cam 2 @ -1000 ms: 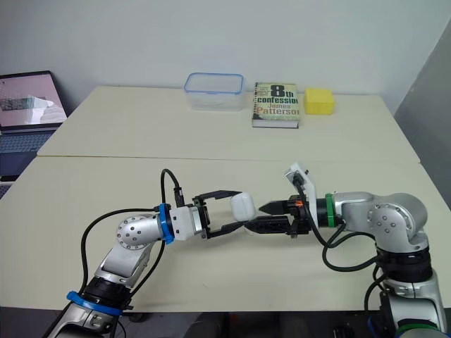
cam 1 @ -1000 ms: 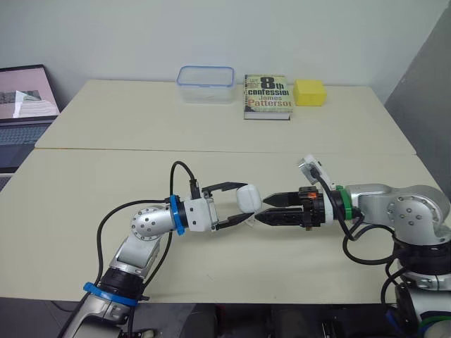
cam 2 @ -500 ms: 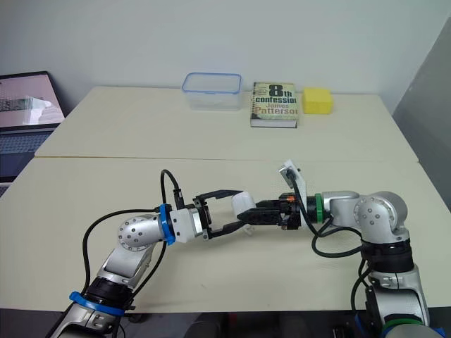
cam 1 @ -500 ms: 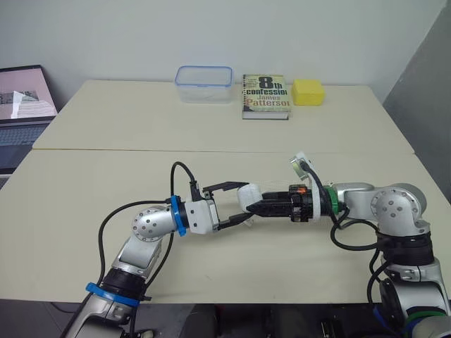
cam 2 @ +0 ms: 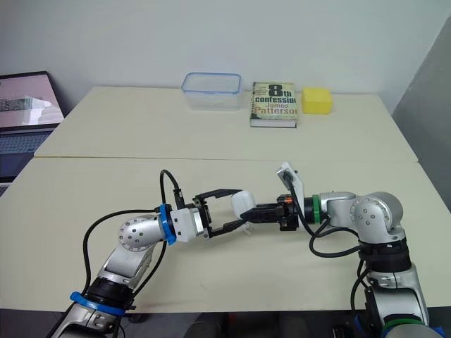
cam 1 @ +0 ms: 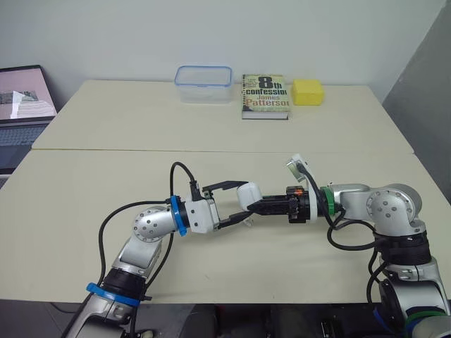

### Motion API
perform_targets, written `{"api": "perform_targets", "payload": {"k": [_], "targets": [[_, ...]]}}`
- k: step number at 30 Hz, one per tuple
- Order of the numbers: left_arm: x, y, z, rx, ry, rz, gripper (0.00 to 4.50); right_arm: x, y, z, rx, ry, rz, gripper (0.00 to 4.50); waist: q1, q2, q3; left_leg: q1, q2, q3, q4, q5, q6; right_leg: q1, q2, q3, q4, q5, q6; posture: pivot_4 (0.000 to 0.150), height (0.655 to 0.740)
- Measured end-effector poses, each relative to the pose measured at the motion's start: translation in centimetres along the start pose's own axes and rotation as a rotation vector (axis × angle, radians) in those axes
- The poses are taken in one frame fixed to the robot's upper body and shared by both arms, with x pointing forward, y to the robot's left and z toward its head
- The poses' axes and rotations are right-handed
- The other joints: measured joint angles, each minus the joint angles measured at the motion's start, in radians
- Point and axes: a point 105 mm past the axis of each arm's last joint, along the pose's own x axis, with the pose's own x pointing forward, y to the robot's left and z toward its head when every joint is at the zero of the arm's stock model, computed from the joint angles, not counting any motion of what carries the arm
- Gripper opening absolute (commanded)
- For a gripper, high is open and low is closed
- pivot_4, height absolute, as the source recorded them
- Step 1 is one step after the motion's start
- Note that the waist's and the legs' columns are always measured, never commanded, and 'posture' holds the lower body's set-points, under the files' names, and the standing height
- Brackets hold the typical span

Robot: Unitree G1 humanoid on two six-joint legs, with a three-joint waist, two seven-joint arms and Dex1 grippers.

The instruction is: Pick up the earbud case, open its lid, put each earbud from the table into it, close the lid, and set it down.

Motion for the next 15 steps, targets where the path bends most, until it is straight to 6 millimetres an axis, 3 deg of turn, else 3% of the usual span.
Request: {"api": "perform_targets", "payload": {"k": [2,6,11,15], "targets": [[0.0,0.0,0.0,-0.010,-0.007,0.002,3.50,0.0,0.0,0.0,0.001,0.001,0.005,0.74,0.000,0.000,0.000,0.000,0.000,0.000,0.000,0.000,0.000,0.000,0.000,0.000,0.000,0.000,0.000,0.150,0.7400],[-0.2,0.2,-0.1,-0.034,-0.004,-0.014,4.50,-0.1,0.1,0.3,-0.009,0.008,0.007,0.74,-0.001,0.000,0.000,0.000,0.000,0.000,0.000,0.000,0.000,0.000,0.000,0.000,0.000,0.000,0.000,0.150,0.7400],[-1.3,1.1,-1.8,-0.126,0.130,-0.064,4.50,-0.8,-0.9,0.3,-0.094,0.066,-0.083,0.74,-0.006,0.001,0.000,0.000,0.000,0.000,0.000,0.000,0.000,-0.001,0.001,0.000,0.000,0.000,0.000,0.150,0.7400],[-3.7,2.9,-3.2,-0.345,0.308,-0.062,4.50,-2.6,-2.4,0.8,-0.361,0.173,-0.244,0.74,-0.010,0.002,0.001,-0.002,0.000,0.000,0.000,0.000,0.000,-0.004,0.001,0.000,0.000,0.000,0.000,0.150,0.7400]]}}
